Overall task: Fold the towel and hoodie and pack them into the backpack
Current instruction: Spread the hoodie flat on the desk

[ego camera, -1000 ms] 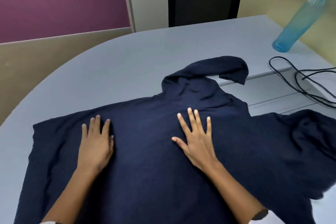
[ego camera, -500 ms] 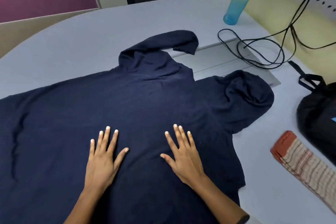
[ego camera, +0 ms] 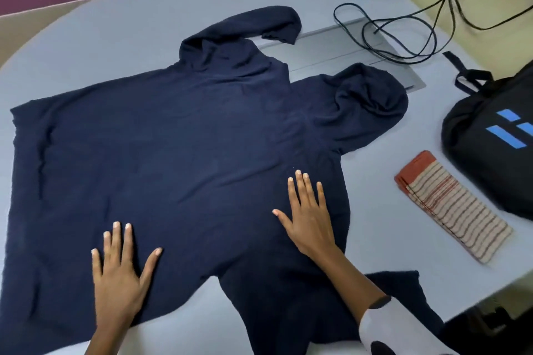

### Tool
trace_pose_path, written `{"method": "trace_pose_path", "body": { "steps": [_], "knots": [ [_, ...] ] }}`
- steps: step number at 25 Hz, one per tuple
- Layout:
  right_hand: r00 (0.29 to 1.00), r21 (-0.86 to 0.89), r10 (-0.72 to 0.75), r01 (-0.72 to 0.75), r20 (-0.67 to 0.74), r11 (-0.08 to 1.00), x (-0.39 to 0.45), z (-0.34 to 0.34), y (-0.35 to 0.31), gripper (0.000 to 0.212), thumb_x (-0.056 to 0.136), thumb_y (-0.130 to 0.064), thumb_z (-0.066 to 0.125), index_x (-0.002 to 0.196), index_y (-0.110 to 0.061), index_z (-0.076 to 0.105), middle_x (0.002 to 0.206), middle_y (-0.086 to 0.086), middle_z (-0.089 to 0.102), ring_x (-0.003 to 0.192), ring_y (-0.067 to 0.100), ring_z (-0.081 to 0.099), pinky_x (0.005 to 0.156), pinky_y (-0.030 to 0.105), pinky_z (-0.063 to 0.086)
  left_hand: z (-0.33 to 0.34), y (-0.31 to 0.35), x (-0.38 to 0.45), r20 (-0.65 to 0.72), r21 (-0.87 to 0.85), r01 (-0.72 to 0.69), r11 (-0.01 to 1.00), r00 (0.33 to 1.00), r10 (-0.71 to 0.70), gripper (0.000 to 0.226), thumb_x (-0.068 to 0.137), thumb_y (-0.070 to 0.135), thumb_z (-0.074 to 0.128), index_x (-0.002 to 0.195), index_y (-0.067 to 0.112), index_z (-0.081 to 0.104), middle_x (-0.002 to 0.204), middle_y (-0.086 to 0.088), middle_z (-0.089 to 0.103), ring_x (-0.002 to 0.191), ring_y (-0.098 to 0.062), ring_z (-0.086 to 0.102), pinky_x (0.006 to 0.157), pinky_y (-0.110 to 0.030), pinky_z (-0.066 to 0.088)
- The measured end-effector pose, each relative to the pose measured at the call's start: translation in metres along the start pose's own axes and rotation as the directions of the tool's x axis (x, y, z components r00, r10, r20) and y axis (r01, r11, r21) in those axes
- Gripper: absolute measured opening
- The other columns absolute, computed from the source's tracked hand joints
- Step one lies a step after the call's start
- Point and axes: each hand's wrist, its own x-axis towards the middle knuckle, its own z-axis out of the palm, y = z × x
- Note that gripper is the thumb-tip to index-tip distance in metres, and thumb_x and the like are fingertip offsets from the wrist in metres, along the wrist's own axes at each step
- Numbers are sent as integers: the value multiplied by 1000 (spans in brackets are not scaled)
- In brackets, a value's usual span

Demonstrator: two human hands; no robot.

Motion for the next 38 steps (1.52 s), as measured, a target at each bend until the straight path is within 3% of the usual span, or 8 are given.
{"method": "trace_pose_path", "body": {
  "steps": [8,16,19,22,24,29,33,38],
  "knots": [
    [992,16,12,-14,124,1000,-44,-9,9,80,96,-60,1,146,-5,30,154,20,25,142,33,26,114,49,28,3,-22,-60,85,92,89,992,992,-97,89,80,74,12,153,24,3,160,8,-6,147,-16,-5,116,-48,-2],
    [974,-9,-48,51,221,999,-123,-4,10,80,91,-67,-4,151,-20,20,158,9,17,144,29,21,115,49,24,-12,-45,-74,205,72,5,997,979,-20,95,70,81,1,148,28,-12,156,11,-17,147,-17,-10,116,-48,-4],
    [974,23,-60,56,217,998,-128,-9,7,90,80,-76,-10,152,-23,2,160,5,-5,148,26,-3,118,43,2,-14,-55,-82,229,33,-19,999,973,11,96,68,81,-3,146,27,-16,155,10,-20,146,-19,-12,116,-50,-4],
    [965,98,-44,19,260,995,-145,-20,-3,81,88,-71,17,153,-22,8,161,5,-3,148,22,-4,120,38,0,-14,-66,-91,239,26,-54,998,970,47,95,67,80,-4,145,27,-19,153,10,-23,146,-20,-13,115,-51,-5],
    [966,161,-70,30,248,986,-166,-23,-10,96,76,-79,-2,152,-24,16,161,2,2,148,18,-2,120,36,-1,-12,-76,-96,248,66,-87,994,966,68,94,69,78,-4,144,24,-18,153,9,-22,147,-23,-11,115,-51,-3],
    [951,189,-95,40,295,981,-195,-35,-27,126,57,-90,-20,146,-21,36,161,2,6,148,17,0,120,37,-1,-24,-90,-106,188,109,-168,980,971,146,62,99,44,30,150,14,12,159,-7,10,145,-35,14,114,-54,19],
    [866,23,-166,177,471,984,-204,-44,-54,121,59,-92,13,152,-14,16,161,7,-2,148,21,-1,119,45,7,-36,-114,-106,158,272,-263,926,961,226,77,52,-13,83,124,-8,57,124,-30,57,100,-48,63,72,-55,54],
    [896,-101,-134,194,424,976,-209,-38,-50,70,92,-28,49,152,-24,14,161,2,-1,148,18,9,108,41,32,-71,-126,-97,64,329,-227,917,974,219,34,48,-18,76,73,3,67,68,-14,66,52,-33,62,53,-32,31]
  ]
}}
